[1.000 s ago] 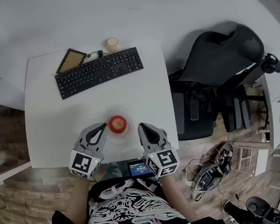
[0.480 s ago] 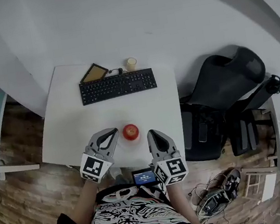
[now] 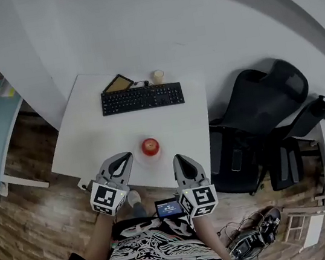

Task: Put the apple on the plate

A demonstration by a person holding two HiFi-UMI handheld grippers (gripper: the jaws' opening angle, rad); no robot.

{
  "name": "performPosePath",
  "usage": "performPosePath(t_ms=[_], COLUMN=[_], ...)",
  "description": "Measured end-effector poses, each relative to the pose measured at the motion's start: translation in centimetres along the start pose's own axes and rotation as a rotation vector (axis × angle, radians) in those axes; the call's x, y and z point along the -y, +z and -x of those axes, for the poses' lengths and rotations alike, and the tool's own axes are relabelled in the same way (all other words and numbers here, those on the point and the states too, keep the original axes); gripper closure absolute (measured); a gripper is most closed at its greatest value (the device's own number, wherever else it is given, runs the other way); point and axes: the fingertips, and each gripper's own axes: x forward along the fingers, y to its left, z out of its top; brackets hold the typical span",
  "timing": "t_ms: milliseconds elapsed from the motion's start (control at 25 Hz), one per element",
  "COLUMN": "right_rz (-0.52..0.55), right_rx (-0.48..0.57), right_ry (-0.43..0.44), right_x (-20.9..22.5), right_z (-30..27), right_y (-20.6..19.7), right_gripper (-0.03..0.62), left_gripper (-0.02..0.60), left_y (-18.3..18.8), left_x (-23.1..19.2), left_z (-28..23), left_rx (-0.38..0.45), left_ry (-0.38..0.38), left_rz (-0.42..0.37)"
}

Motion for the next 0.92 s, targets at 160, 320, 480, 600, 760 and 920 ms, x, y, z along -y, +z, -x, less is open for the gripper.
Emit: performPosePath(t_ms=[160,320,480,600,760,920], right_rz=[-0.007,-0.014,-0.009,-0.002,-0.004,-0.003], right_rx=[0.016,0.018,0.014,0.007,-0.004,-0.007], right_ry=[0.030,0.052,0.067,0.073,0.071,0.065], right_x=[-0.8,-0.8,-0.9,-0.8,-0.8,-0.9], right_z=[1.8,2.9,3.4,3.5,4.0,4.0], right_y=[-0.2,-0.5,-0.7,-1.1,-1.8,-1.8], right_gripper=[0.566,0.566,0.566,0.566,0.566,0.566], left_gripper=[0.566,0.566,0.567,0.567,0.566,0.566], left_y=[-0.2,0.1,0.2,-0.4,-0.8,-0.9], left_x=[1.4,2.4,2.8,2.4,2.3,2.1], left_z=[1.2,1.5,2.1,3.0,4.1,4.7], left_rx=[-0.002,-0.011,-0.024,-0.028,-0.030,-0.044], left_ry=[0.035,0.050,0.060,0.087,0.111,0.124], left_rz=[0.004,-0.033,-0.049,-0.019,0.005,-0.016])
